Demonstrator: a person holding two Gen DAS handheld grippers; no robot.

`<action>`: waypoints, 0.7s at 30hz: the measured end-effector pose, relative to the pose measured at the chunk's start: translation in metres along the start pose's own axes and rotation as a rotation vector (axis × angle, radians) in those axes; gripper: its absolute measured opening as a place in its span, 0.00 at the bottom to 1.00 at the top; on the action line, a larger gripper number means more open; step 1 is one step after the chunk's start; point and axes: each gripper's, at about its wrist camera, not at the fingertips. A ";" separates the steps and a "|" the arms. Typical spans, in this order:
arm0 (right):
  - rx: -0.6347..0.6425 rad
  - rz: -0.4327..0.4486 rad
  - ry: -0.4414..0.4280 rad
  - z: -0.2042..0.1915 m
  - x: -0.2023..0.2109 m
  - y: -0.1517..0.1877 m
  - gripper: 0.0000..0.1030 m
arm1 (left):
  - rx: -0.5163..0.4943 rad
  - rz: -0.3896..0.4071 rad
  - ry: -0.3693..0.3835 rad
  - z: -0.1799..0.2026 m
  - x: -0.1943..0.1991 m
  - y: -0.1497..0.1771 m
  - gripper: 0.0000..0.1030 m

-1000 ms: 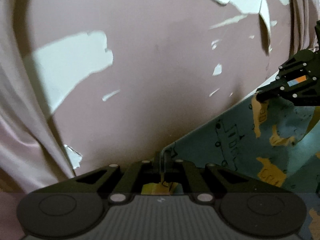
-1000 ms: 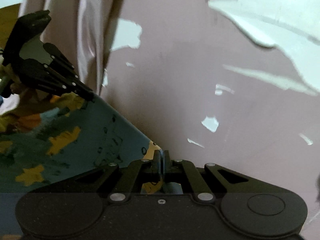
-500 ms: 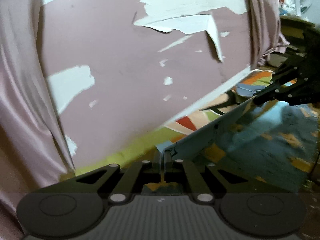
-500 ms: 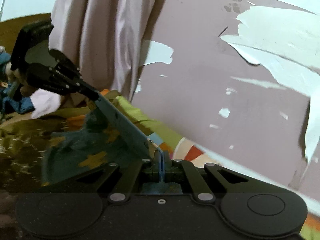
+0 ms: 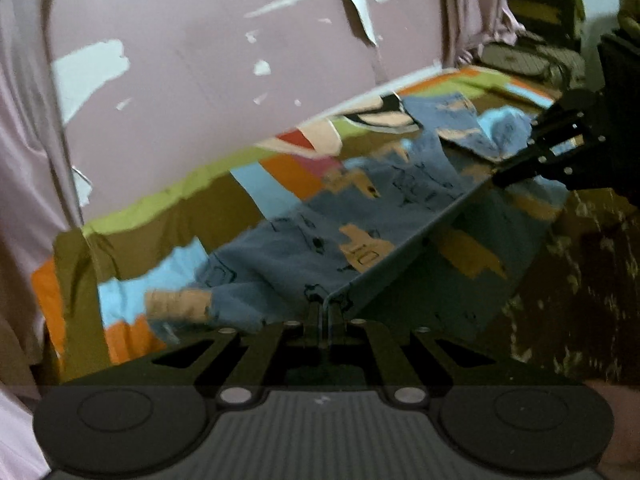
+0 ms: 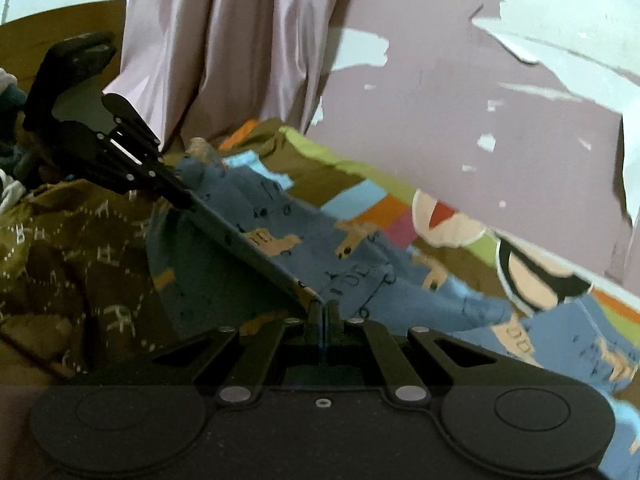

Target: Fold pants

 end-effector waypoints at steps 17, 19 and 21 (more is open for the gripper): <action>0.033 -0.052 0.008 -0.022 0.010 0.018 0.00 | -0.029 -0.059 0.010 0.018 0.002 0.036 0.02; 0.049 -0.074 0.007 -0.024 0.008 0.020 0.00 | -0.028 -0.067 0.015 0.018 0.001 0.038 0.02; 0.051 -0.094 -0.006 -0.024 0.006 0.023 0.00 | -0.027 -0.074 0.019 0.017 -0.001 0.040 0.02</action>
Point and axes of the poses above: each gripper's, at about its wrist camera, not at the fingertips, and x roughly against the way its jaws point, z to its right, y to its underside, and after that the axes turned 3 degrees about -y, right-handed
